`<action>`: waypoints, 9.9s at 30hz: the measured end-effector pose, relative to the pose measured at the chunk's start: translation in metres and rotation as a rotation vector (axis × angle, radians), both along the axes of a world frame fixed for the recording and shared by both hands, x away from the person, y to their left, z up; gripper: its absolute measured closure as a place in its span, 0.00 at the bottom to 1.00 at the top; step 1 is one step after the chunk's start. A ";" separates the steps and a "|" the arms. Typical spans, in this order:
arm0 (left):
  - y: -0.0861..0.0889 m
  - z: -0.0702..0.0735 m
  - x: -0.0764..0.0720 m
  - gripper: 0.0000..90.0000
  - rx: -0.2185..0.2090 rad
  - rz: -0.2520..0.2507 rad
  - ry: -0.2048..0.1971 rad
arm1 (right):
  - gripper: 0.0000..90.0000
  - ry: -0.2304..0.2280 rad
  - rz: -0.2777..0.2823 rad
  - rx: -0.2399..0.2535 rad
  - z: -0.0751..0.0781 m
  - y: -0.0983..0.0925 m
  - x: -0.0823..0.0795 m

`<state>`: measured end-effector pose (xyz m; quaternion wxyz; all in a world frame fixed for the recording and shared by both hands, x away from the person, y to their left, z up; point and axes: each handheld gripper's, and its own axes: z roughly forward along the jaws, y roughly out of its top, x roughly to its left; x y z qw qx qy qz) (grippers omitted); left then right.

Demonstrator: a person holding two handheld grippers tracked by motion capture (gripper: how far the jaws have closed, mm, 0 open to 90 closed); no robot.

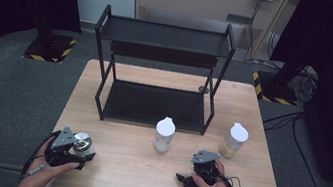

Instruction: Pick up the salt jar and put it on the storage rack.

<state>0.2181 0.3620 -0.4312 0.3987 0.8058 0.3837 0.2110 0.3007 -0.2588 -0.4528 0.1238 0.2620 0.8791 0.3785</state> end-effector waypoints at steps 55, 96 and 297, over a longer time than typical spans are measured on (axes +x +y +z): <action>-0.035 0.015 -0.009 0.33 -0.038 0.071 -0.021 | 0.01 0.001 -0.011 0.001 0.000 0.000 -0.002; -0.077 0.033 -0.001 0.33 -0.055 0.152 -0.044 | 0.01 0.001 -0.029 -0.001 0.000 0.001 -0.008; -0.145 0.020 0.142 0.05 0.120 0.183 -0.133 | 0.01 0.001 -0.022 -0.001 0.000 -0.001 -0.011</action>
